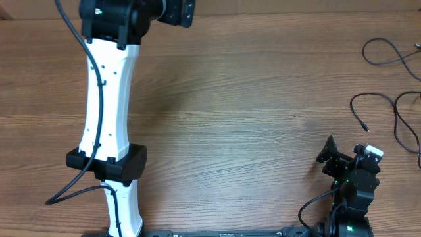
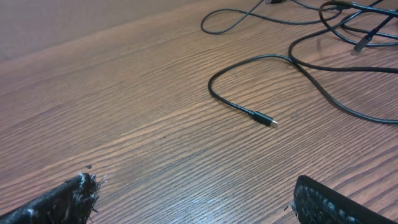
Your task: Untangle cables
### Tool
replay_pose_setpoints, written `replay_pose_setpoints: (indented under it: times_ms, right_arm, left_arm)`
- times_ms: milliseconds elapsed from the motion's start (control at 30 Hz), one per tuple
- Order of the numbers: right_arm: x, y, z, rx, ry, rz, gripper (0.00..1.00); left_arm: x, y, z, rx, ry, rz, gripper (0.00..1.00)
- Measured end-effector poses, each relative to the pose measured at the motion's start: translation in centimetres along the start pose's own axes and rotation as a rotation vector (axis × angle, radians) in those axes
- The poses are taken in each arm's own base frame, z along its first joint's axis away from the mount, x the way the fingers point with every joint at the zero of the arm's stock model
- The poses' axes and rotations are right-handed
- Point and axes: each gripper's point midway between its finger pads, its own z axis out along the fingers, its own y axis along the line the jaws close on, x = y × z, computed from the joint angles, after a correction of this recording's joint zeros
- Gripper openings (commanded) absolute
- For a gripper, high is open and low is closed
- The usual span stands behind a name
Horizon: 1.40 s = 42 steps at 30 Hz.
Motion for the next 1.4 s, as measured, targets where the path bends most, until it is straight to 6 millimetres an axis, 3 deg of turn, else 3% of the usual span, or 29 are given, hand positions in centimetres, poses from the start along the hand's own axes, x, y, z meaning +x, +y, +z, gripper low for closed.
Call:
replay_pose_setpoints:
  times_ms: [200,467,600,667,800,1000,1233,1400]
  right_arm:
    - [0.0,0.0,0.0,0.0,0.0,0.0,1.0]
    - [0.0,0.0,0.0,0.0,0.0,0.0,1.0]
    - [0.0,0.0,0.0,0.001,0.0,0.0,1.0]
    - [0.0,0.0,0.0,0.002,0.0,0.0,1.0]
    - [0.0,0.0,0.0,0.003,0.0,0.0,1.0]
    - [0.0,0.0,0.0,0.003,-0.001,0.0,1.0]
    - [0.0,-0.1,0.0,0.003,0.0,0.0,1.0]
    - [0.0,-0.1,0.0,0.003,0.0,0.0,1.0]
  left_arm:
    - [-0.3,0.6,-2.2,-0.021,-0.023,0.017,1.0]
    - [2.0,2.9,-11.3,-0.087,-0.102,-0.016,1.0]
    - [3.6,2.6,-14.1,-0.099,-0.249,-0.009,1.0]
    - [5.1,2.3,-14.6,-0.099,-0.327,-0.002,1.0]
    - [9.5,1.7,-13.5,-0.084,-0.41,0.01,1.0]
    - [17.7,0.9,-11.6,-0.074,-0.47,0.018,1.0]
    - [21.4,1.7,-15.0,-0.144,-0.769,0.033,1.0]
    - [24.9,2.0,-14.6,-0.169,-0.817,0.038,1.0]
